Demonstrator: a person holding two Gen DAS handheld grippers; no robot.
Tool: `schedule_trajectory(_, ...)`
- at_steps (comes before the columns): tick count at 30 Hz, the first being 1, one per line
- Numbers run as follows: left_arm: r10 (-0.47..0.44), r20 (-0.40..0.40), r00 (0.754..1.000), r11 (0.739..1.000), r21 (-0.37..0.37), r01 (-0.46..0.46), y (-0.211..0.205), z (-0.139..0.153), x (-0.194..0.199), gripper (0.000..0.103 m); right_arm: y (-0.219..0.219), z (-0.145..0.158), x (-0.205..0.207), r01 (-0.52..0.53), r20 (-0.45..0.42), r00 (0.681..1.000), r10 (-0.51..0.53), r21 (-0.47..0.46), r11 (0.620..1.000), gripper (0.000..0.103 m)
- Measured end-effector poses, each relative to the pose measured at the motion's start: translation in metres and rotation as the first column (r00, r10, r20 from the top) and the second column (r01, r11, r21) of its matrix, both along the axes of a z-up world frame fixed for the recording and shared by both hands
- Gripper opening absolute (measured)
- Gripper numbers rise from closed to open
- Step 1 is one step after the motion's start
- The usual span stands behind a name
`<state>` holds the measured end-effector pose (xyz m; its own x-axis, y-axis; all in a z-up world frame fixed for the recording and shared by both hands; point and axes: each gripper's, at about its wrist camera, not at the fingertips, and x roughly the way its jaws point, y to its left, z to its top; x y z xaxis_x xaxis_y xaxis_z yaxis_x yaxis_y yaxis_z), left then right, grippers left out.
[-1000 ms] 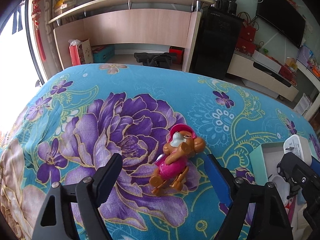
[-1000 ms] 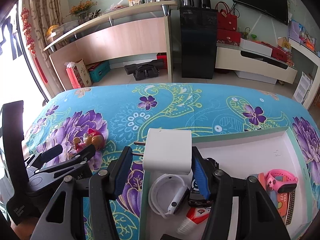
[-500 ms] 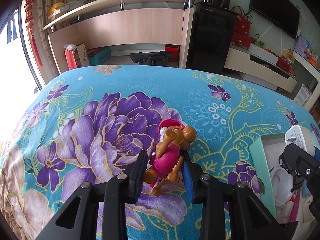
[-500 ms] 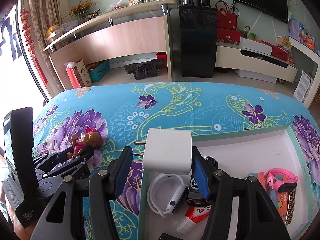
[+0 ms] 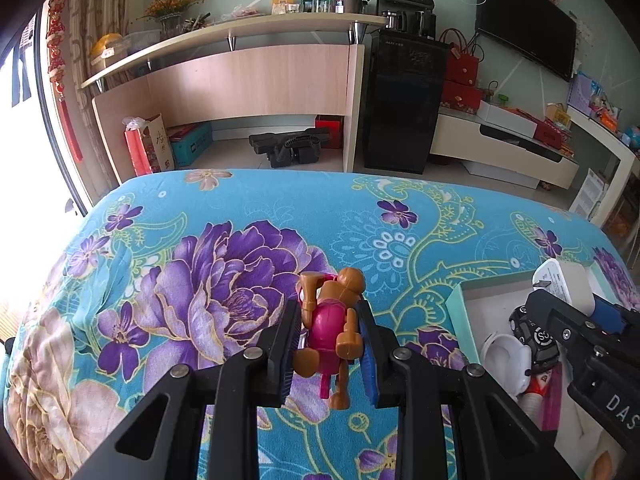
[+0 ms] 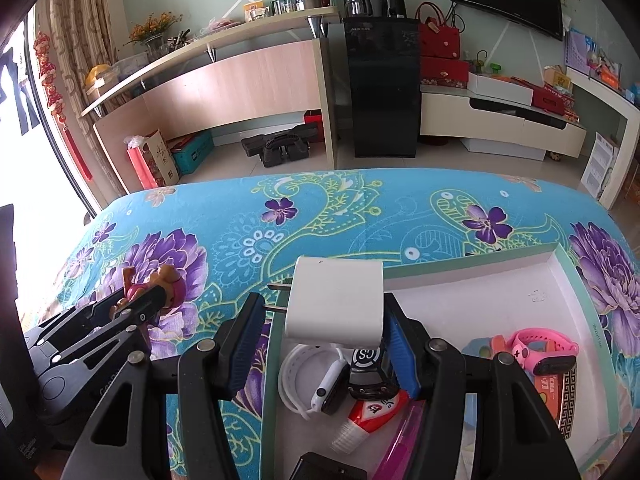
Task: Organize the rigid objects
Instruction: 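Carry the charger with the right tool while the left tool carries the toy figure over the tray, then lower and release the charger with the right tool while the left tool releases the figure in the tray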
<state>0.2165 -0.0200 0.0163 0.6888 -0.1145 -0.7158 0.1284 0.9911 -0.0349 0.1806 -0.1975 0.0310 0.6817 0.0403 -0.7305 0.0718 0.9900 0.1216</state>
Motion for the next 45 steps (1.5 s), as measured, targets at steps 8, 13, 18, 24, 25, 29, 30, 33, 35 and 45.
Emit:
schedule_trajectory(8,-0.021,0.056,0.998,1.0,0.007,0.021,-0.01,0.022,-0.033,0.029,-0.015,0.007,-0.021,0.034,-0.002,0.999,-0.034,0.01,0.999,0.06)
schedule_trajectory(13,-0.074,0.081,0.994,0.997,0.012,0.074,-0.028,0.033,-0.058,0.029,-0.033,0.01,-0.04,0.08,-0.013,0.997,-0.08,0.02,0.997,0.06)
schedule_trajectory(18,-0.141,0.099,0.985,0.99,0.028,0.139,-0.051,0.039,-0.08,0.029,-0.058,0.01,-0.062,0.141,-0.035,0.99,-0.139,0.04,0.989,0.06)
schedule_trajectory(24,-0.228,0.095,0.969,0.974,0.041,0.225,-0.081,0.039,-0.099,0.029,-0.087,0.006,-0.088,0.217,-0.067,0.975,-0.214,0.04,0.975,0.06)
schedule_trajectory(25,-0.242,0.09,0.966,0.97,0.044,0.239,-0.087,0.037,-0.101,0.029,-0.091,0.006,-0.091,0.226,-0.071,0.972,-0.223,0.038,0.974,0.06)
schedule_trajectory(29,-0.286,0.074,0.955,0.957,0.064,0.282,-0.107,0.031,-0.104,0.029,-0.103,0.005,-0.094,0.253,-0.078,0.965,-0.25,0.04,0.967,0.06)
schedule_trajectory(30,-0.294,0.07,0.953,0.955,0.067,0.29,-0.11,0.03,-0.104,0.029,-0.104,0.004,-0.093,0.252,-0.08,0.966,-0.248,0.043,0.967,0.06)
schedule_trajectory(33,-0.312,0.053,0.949,0.949,0.074,0.308,-0.119,0.024,-0.104,0.029,-0.103,0.002,-0.091,0.241,-0.083,0.968,-0.237,0.041,0.97,0.06)
schedule_trajectory(35,-0.317,0.044,0.948,0.946,0.081,0.312,-0.123,0.02,-0.103,0.029,-0.102,0.002,-0.089,0.234,-0.082,0.969,-0.231,0.031,0.972,0.06)
schedule_trajectory(45,-0.315,0.004,0.949,0.945,0.088,0.314,-0.131,0.003,-0.092,0.029,-0.102,-0.004,-0.083,0.222,-0.099,0.97,-0.221,0.002,0.975,0.06)
